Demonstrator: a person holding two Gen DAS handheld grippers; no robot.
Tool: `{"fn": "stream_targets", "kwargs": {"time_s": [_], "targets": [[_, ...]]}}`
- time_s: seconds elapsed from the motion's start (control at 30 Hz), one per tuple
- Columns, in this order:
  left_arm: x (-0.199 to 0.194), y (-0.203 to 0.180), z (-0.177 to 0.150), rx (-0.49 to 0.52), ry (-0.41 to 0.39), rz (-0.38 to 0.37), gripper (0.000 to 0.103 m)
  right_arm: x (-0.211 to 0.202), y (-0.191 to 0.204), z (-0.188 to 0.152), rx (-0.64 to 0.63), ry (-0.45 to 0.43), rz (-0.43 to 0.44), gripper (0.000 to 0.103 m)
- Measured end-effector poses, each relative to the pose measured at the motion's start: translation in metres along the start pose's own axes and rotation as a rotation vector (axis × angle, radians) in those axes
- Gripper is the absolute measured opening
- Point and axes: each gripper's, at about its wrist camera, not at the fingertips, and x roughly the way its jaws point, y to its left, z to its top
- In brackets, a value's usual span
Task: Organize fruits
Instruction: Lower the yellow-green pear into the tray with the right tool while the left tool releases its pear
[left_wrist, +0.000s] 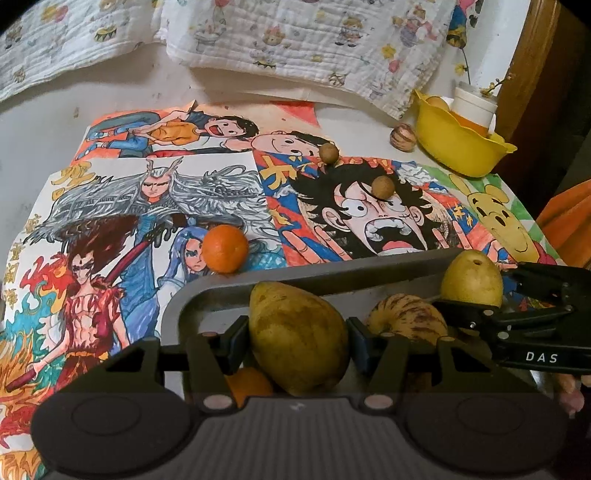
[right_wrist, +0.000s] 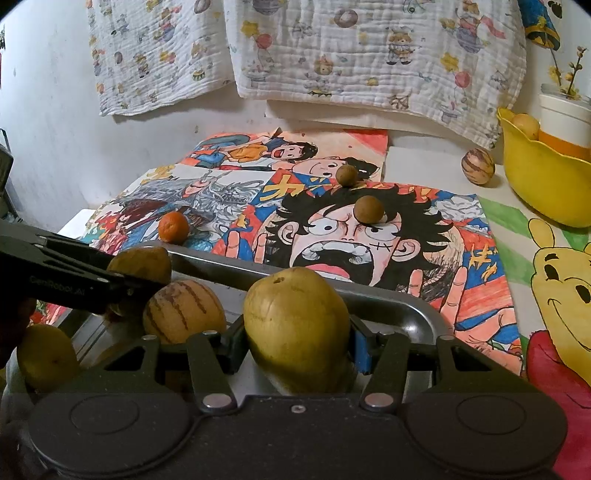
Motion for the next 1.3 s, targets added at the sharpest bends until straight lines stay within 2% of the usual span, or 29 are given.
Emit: {"fn": "stream_targets", "kwargs": {"time_s": [0.37, 0.57, 0.73, 1.03, 1.2, 1.3], "targets": [[-0.002, -0.004, -0.001, 0.017, -0.013, 0.028, 0.061, 0.005, -0.003, 0.001, 0.03, -0.013, 0.002, 0.057], [-0.01, -0.006, -0.001, 0.027, -0.041, 0.046, 0.069, 0.003, -0.004, -0.002, 0.061, -0.035, 0.003, 0.058], [-0.024, -0.006, -0.003, 0.017, -0.081, 0.047, 0.079, -0.009, -0.001, -0.006, 0.065, -0.063, -0.01, 0.062], [-0.059, -0.008, -0.014, -0.014, -0.175, 0.053, 0.099, -0.045, 0.01, -0.013, 0.069, -0.148, -0.024, 0.084], [-0.082, -0.01, -0.028, -0.033, -0.228, 0.065, 0.102, -0.07, 0.021, -0.021, 0.076, -0.203, -0.018, 0.098], [-0.092, -0.011, -0.039, -0.041, -0.24, 0.071, 0.102, -0.083, 0.031, -0.027, 0.057, -0.225, -0.011, 0.101]]}}
